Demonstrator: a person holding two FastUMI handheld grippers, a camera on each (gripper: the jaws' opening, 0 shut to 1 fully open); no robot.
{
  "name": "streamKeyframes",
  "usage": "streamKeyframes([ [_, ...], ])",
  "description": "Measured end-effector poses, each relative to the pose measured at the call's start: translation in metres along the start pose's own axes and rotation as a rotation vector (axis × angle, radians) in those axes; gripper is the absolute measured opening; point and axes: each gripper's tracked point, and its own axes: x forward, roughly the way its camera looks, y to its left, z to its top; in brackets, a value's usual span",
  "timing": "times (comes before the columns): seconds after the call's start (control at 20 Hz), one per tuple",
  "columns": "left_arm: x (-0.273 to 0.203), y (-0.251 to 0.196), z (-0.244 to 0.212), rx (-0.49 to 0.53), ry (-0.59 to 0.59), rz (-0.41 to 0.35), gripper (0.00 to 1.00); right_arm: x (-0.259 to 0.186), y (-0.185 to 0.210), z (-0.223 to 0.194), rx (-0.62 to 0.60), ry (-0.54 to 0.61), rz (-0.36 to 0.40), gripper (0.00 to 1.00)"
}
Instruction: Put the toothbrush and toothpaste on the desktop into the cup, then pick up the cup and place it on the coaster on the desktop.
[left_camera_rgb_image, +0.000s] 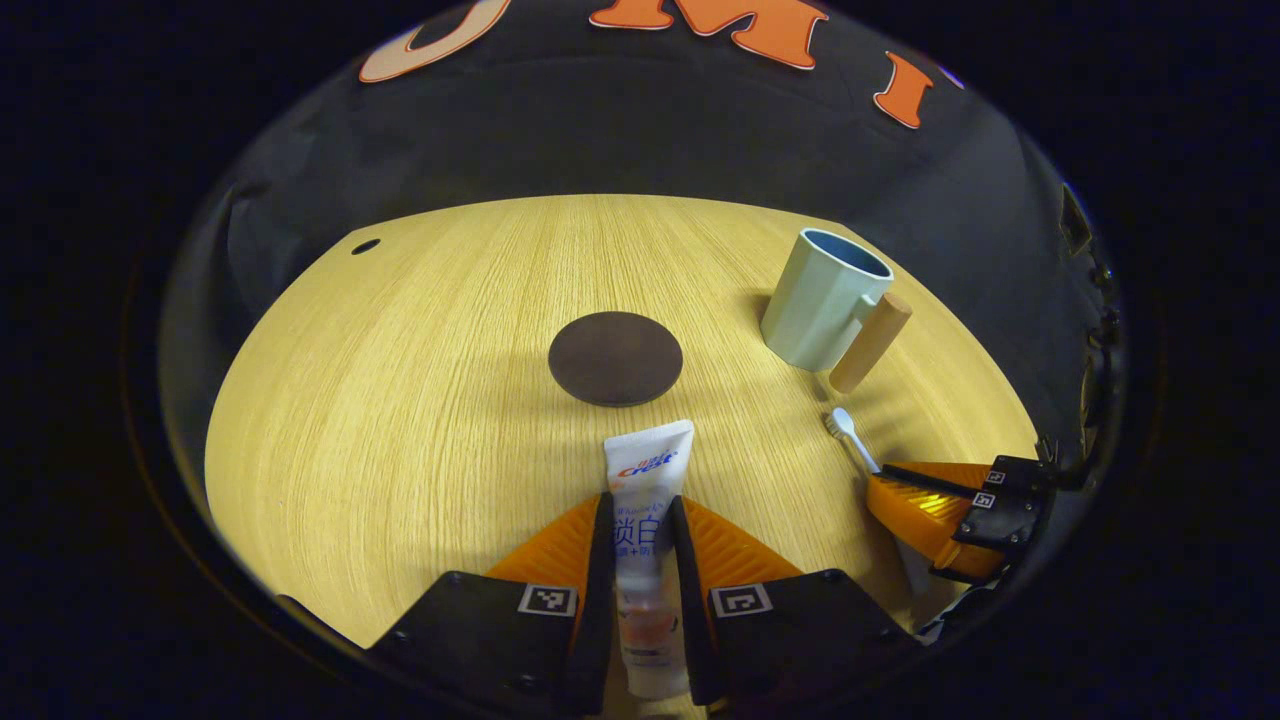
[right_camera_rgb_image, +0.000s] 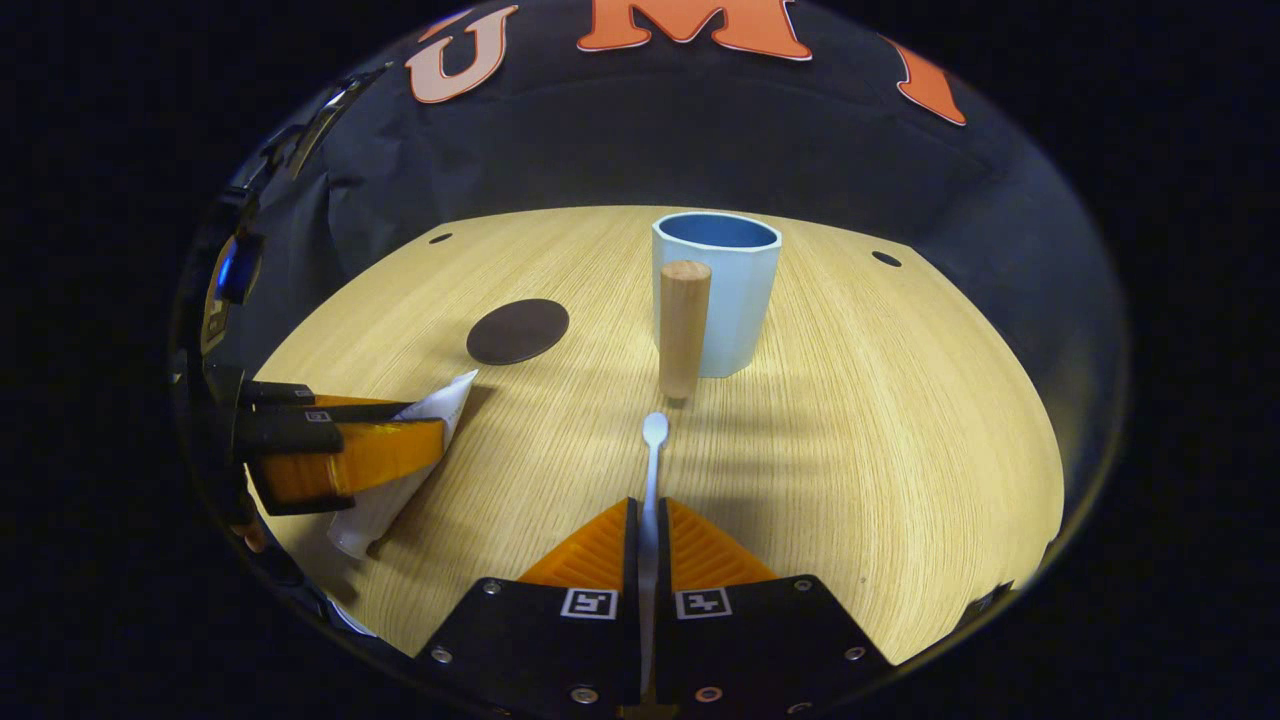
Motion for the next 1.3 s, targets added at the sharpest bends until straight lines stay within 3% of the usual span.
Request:
streamKeyframes([
  [0.2, -0.002, -0.003, 0.001, -0.020, -0.015, -0.018, 0.27, 0.000, 0.003, 0.000, 0.001, -0.007, 0.008, 0.07],
  [0.5, -0.006, -0.002, -0.002, -0.050, -0.016, -0.036, 0.27, 0.000, 0.004, 0.005, 0.034, -0.013, 0.019, 0.07],
  [1.3, -0.020, 0.001, 0.011, -0.048, -0.080, -0.018, 0.27, -0.038, -0.014, 0.065, 0.055, -0.216, 0.076, 0.05],
])
